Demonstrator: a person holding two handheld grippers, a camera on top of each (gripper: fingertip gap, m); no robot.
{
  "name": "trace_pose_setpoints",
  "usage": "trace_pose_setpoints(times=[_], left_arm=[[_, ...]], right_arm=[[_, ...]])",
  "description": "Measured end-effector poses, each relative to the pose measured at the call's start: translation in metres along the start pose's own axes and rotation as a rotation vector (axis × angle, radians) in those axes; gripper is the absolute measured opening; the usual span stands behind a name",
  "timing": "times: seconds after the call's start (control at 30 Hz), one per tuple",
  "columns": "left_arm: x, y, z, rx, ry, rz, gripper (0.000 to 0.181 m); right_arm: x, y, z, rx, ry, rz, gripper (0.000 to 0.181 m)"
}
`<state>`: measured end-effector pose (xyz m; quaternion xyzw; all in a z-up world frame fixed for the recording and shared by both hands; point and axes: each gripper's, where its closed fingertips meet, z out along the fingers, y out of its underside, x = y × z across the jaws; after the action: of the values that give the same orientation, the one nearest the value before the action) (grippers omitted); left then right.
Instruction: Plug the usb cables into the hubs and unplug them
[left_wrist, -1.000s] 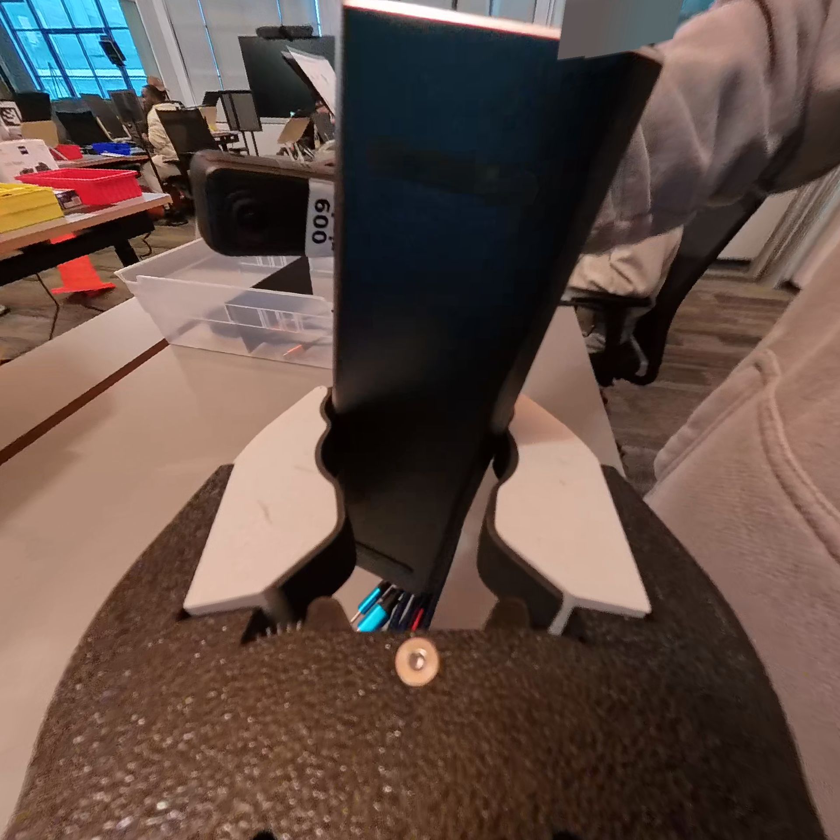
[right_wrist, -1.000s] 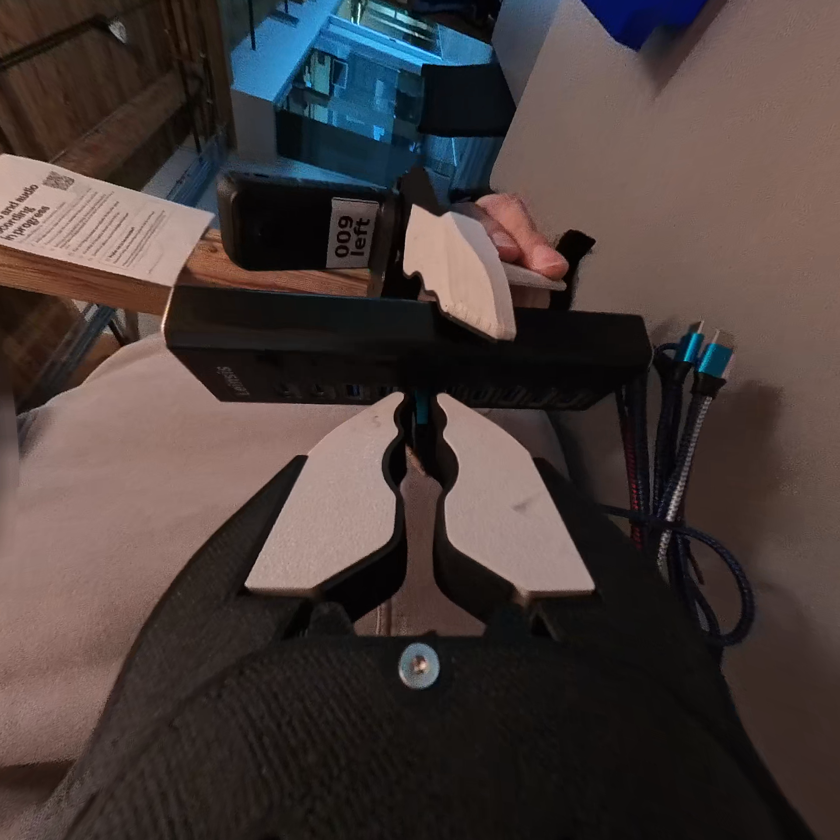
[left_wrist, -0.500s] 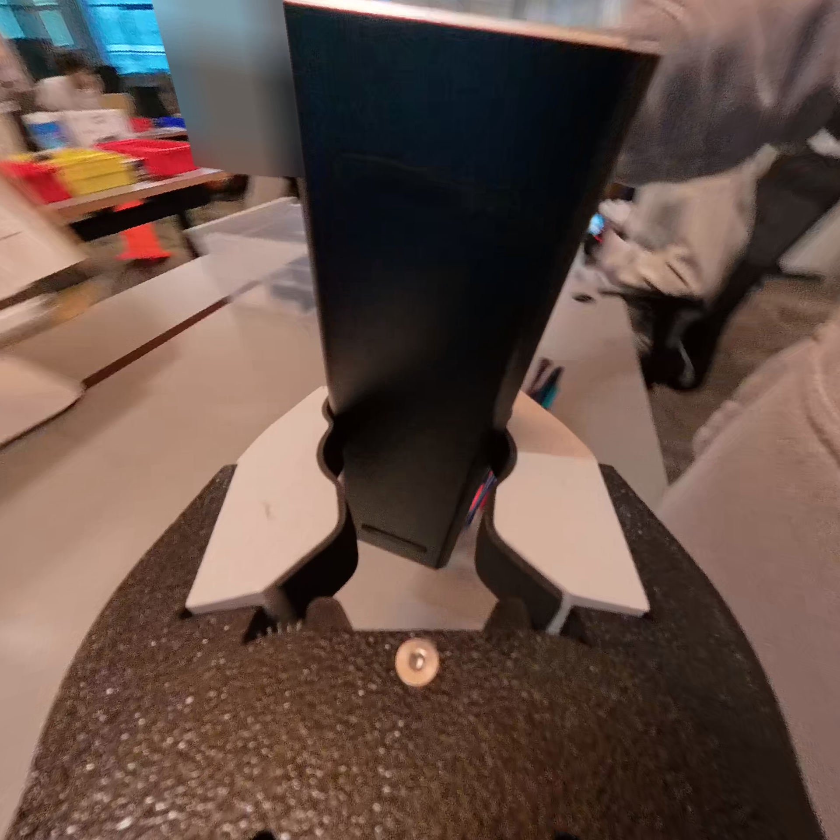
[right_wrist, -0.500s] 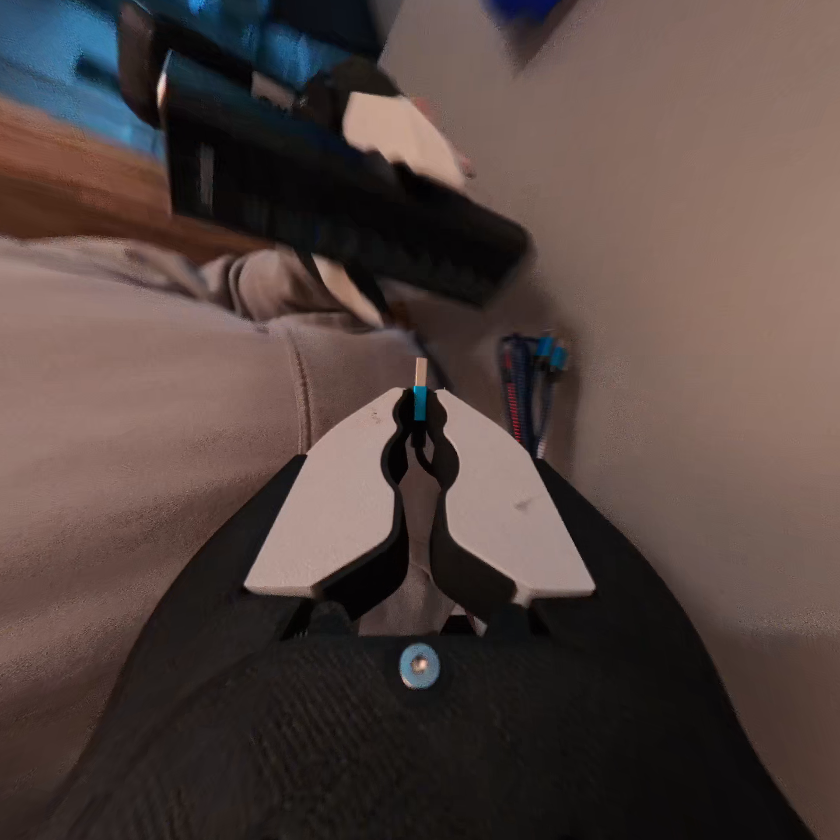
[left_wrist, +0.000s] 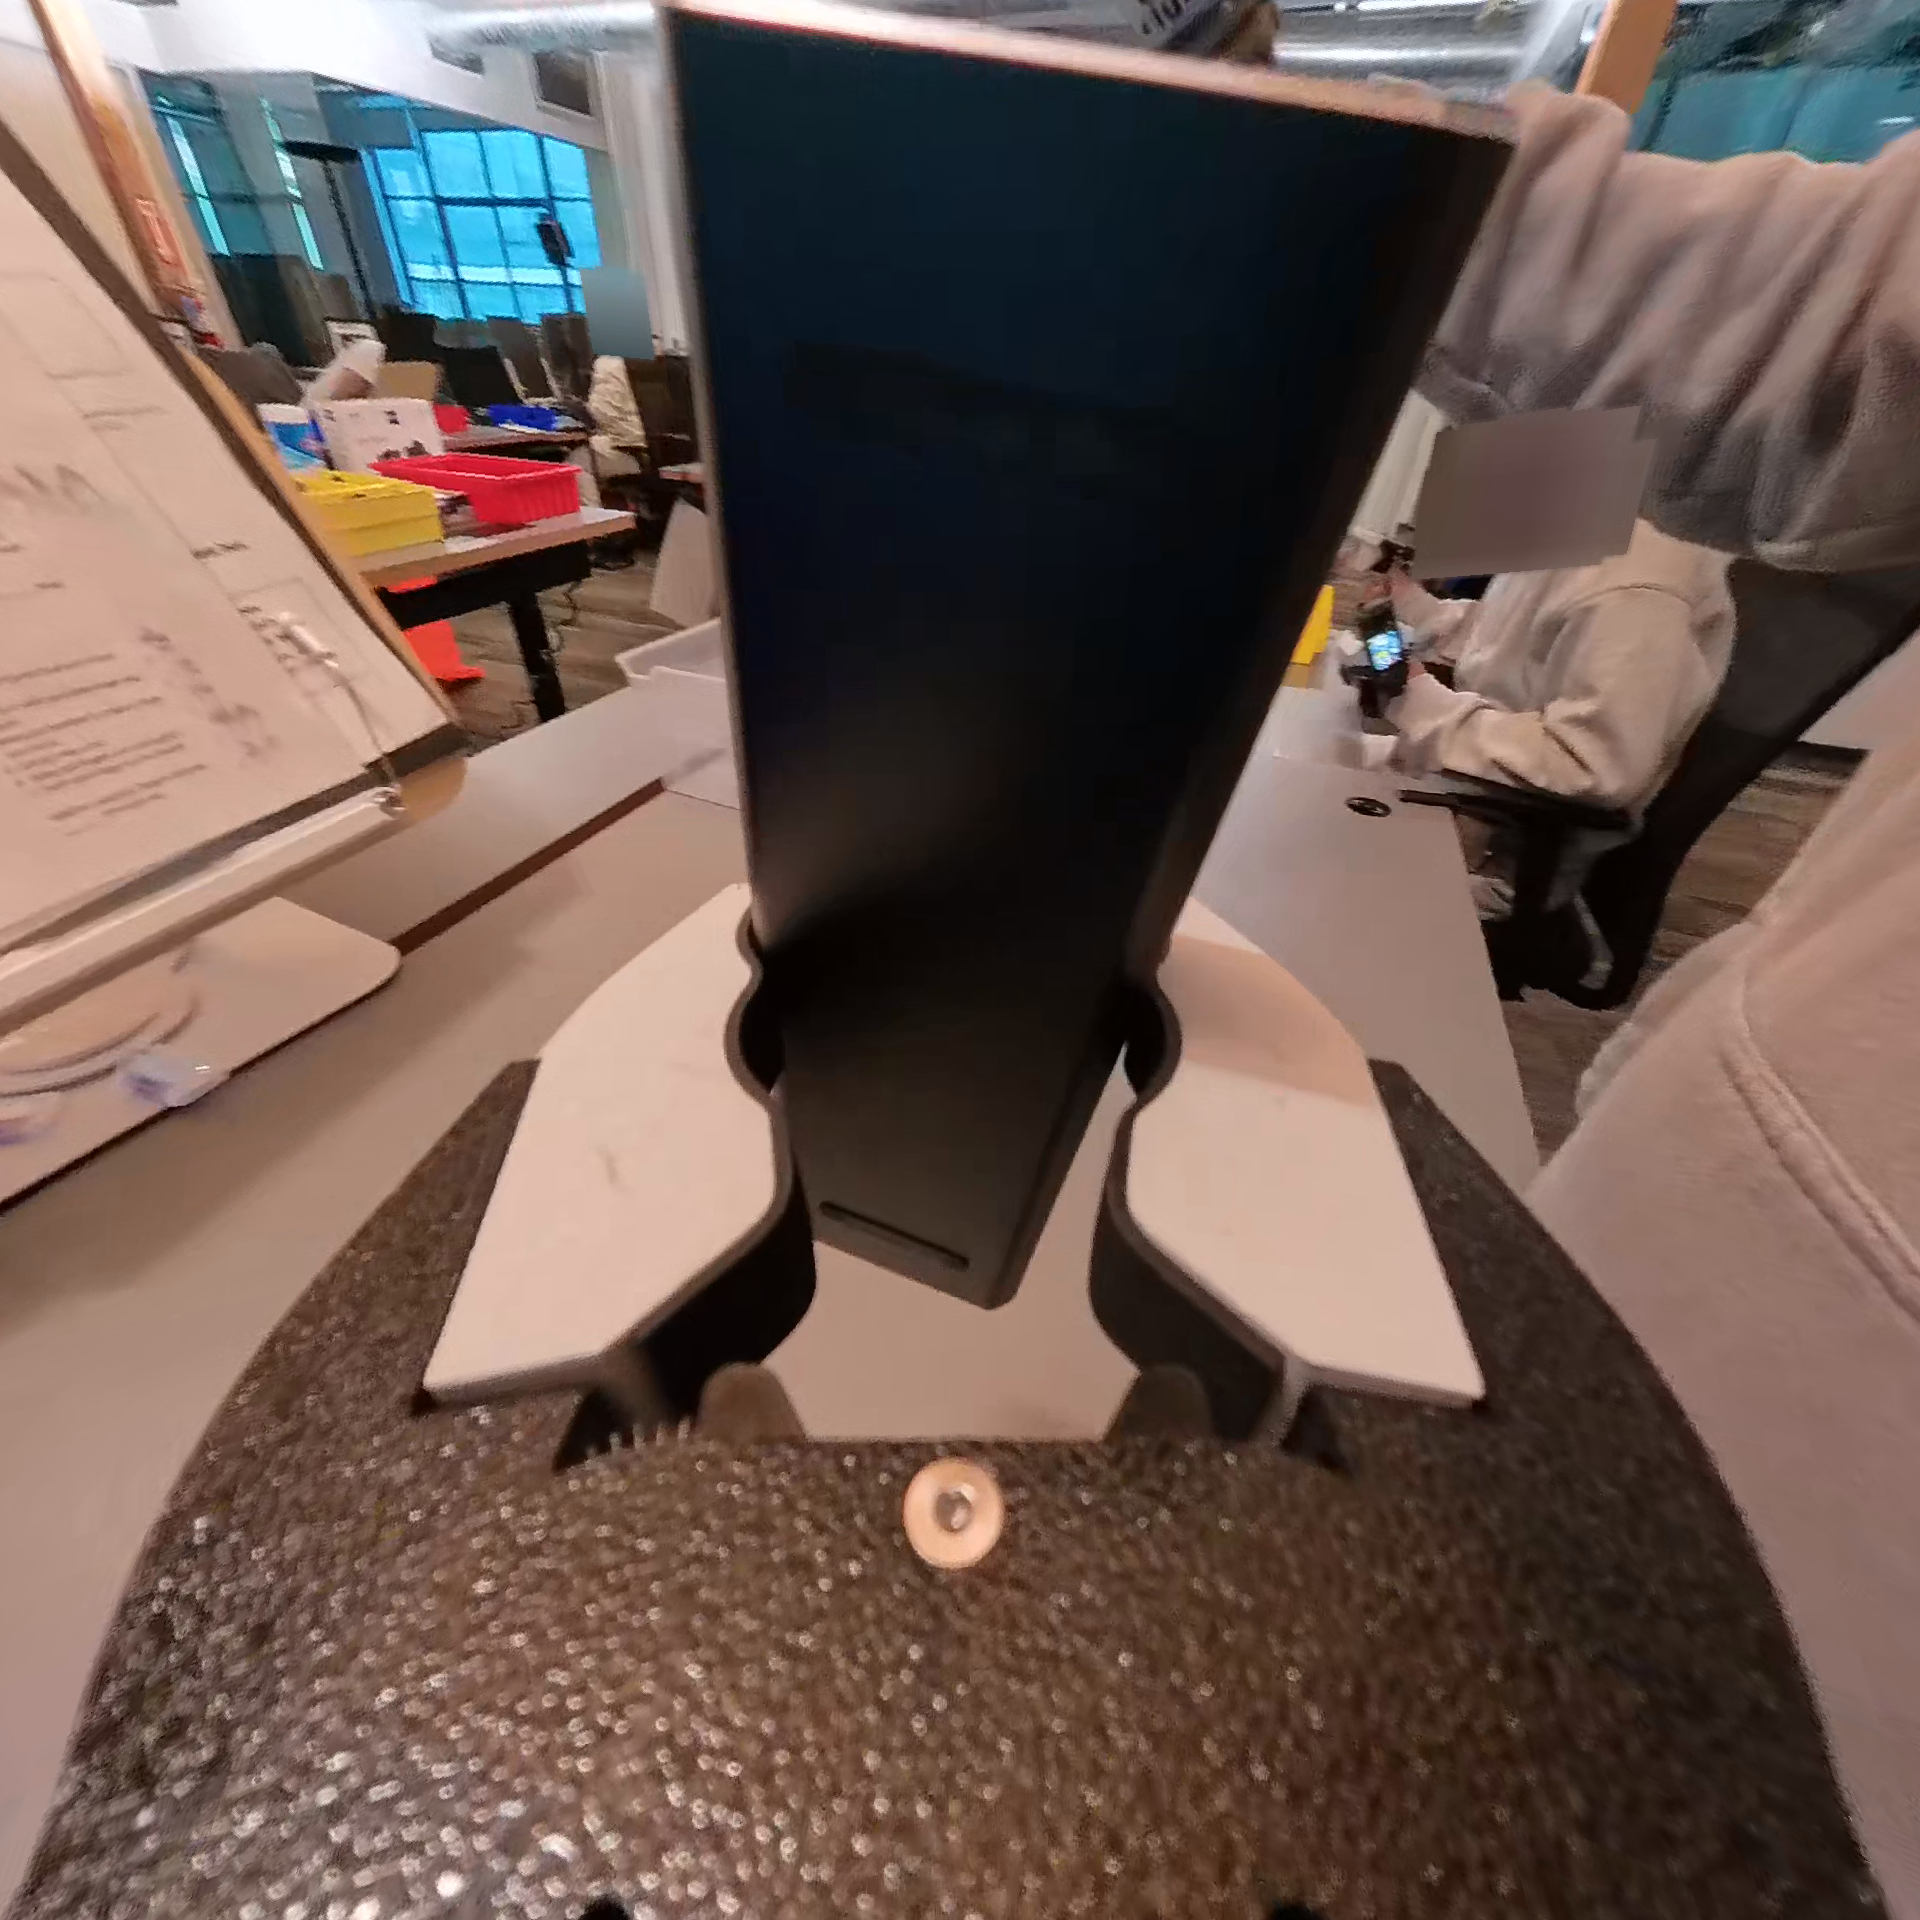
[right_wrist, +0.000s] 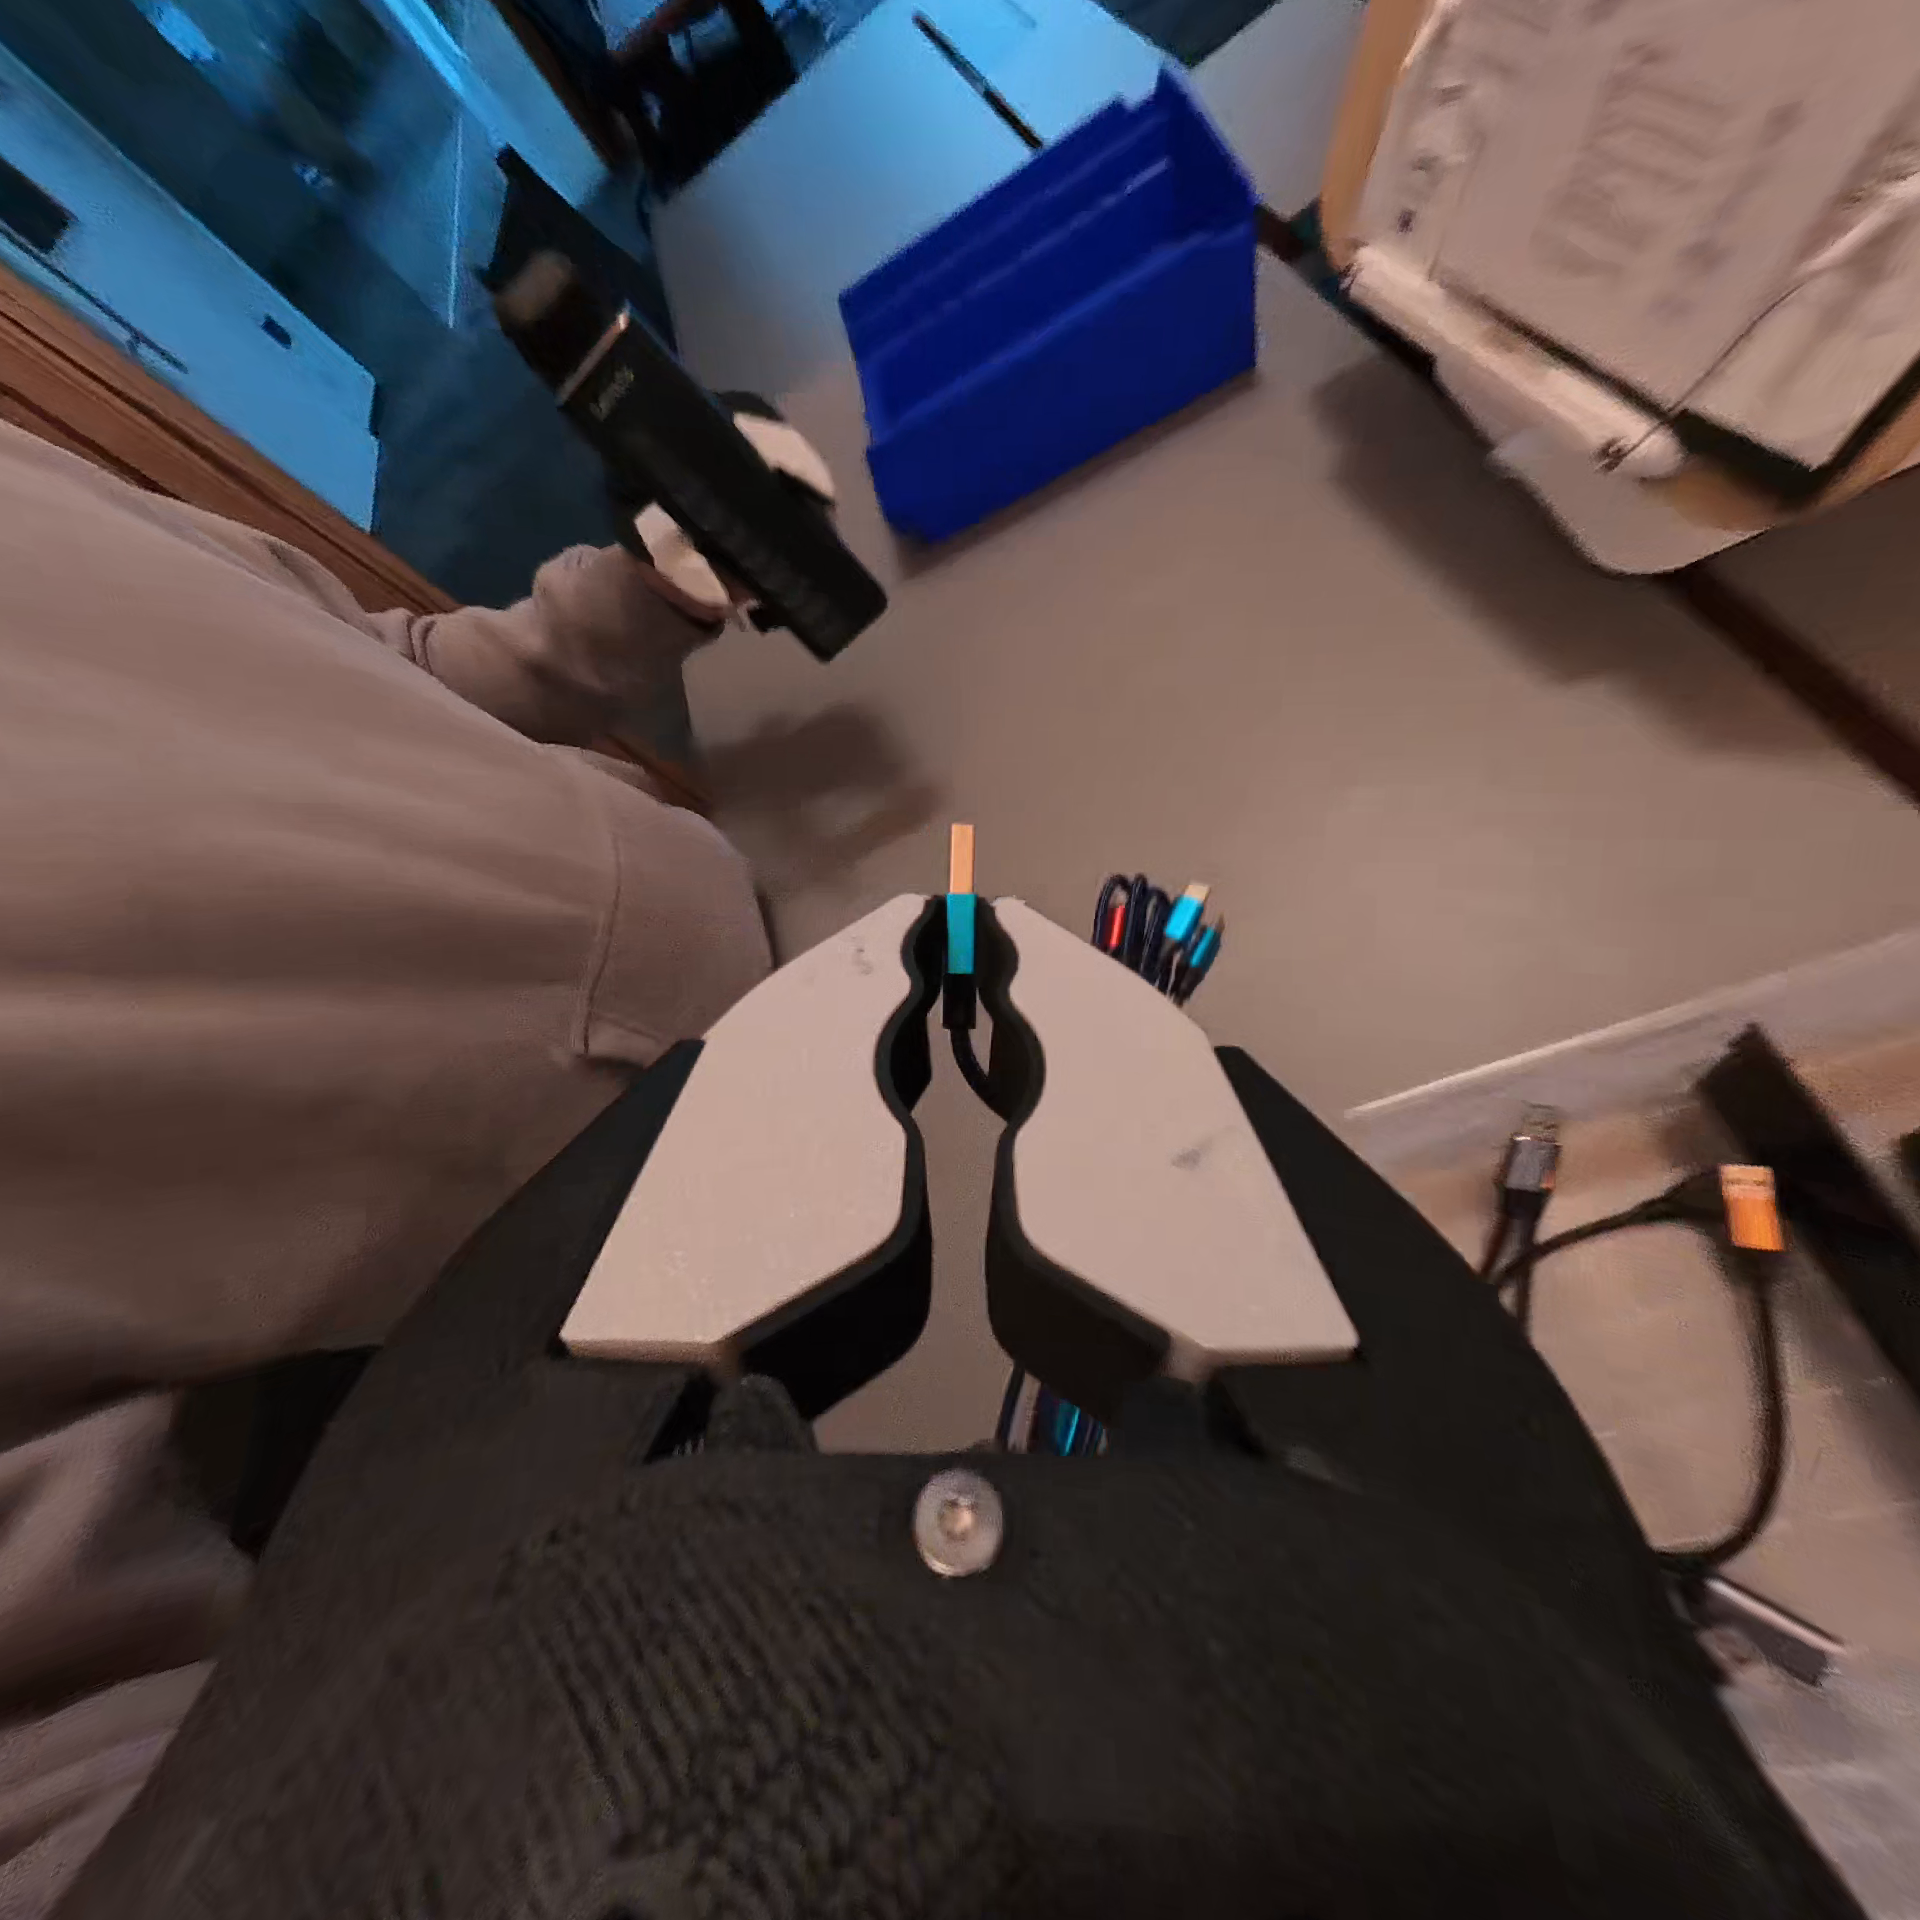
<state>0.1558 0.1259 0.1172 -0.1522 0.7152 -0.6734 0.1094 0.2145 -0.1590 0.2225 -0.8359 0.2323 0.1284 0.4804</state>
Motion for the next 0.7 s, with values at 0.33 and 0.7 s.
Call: trace_pose_setpoints(times=[0.33, 0.7], left_arm=[[0.016, 0.009, 0.026, -0.017, 0.076, -0.047, 0.065], [0.022, 0.013, 0.028, -0.034, 0.079, -0.069, 0.065]], right_arm=[[0.126, 0.066, -0.022, -0.246, 0.383, -0.288, 0.007], [0.109, 0.115, 0.046, -0.417, 0.090, -0.301, 0.006]])
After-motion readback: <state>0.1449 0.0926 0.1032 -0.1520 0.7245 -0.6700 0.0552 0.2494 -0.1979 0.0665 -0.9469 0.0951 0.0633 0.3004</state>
